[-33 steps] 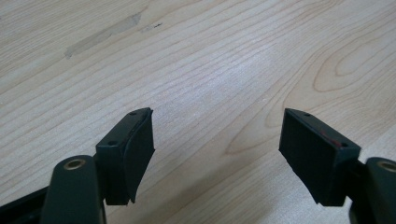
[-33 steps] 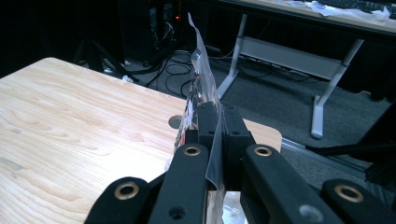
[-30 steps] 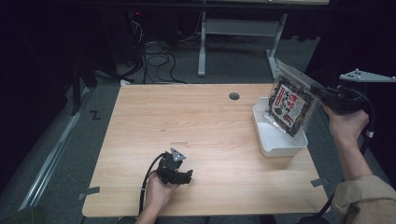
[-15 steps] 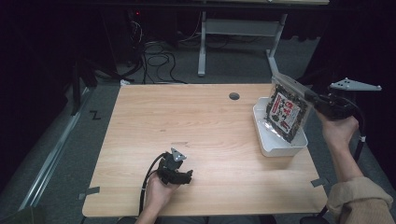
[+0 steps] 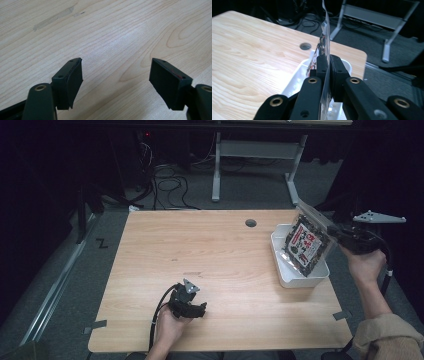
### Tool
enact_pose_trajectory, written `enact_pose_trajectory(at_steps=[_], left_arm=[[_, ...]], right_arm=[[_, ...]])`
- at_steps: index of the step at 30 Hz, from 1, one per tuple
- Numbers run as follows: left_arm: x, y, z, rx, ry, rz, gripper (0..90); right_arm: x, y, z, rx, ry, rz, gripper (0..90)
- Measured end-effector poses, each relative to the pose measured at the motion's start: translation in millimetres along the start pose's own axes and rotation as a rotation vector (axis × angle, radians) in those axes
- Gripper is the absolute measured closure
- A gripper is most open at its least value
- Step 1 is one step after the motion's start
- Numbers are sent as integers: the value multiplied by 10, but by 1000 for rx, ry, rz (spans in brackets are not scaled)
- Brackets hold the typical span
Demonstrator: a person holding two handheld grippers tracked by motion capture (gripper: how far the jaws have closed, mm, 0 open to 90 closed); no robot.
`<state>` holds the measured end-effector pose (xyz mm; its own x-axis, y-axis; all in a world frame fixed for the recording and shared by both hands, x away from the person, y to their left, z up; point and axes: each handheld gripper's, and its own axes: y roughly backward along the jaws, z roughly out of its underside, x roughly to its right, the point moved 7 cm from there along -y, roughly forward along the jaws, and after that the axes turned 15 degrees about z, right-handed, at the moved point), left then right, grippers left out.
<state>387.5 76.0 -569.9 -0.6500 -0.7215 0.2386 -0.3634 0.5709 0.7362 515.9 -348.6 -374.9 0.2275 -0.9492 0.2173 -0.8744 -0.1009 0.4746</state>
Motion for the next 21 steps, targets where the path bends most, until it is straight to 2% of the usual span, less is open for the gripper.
enact_pose_trajectory(at_steps=[6,14,21], left_arm=[[1,-21,8,-12,-2,1,272],[0,-42,16,-20,0,0,272],[1,-36,16,-18,1,1,272]], right_arm=[[160,-30,169,-17,-52,-3,862],[308,-78,294,-48,-107,8,779],[342,-97,333,-63,-110,23,721]])
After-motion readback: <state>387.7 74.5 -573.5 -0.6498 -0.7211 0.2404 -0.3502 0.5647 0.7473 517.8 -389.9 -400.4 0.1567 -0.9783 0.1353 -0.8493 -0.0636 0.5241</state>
